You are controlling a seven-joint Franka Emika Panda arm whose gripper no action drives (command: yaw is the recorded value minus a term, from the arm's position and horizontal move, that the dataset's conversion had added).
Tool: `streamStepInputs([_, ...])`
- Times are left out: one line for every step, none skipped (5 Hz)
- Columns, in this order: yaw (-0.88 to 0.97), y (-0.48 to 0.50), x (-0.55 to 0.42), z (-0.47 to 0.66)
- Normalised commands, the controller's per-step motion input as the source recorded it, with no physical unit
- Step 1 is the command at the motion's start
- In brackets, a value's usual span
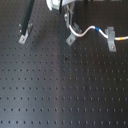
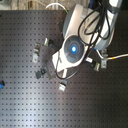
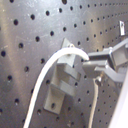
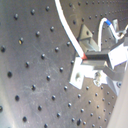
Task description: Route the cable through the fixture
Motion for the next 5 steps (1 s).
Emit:
streamStepInputs([0.00, -0.107, -0.230, -0.40])
streamStepInputs([-0.24, -0.286, -0.448, -0.23])
streamStepInputs([-0.39, -0.339, -0.351, -0.13])
streamStepInputs([-0.30, -0.271, -0.217, -0.09])
streamStepInputs([0.09, 0.008, 0.010, -0.03])
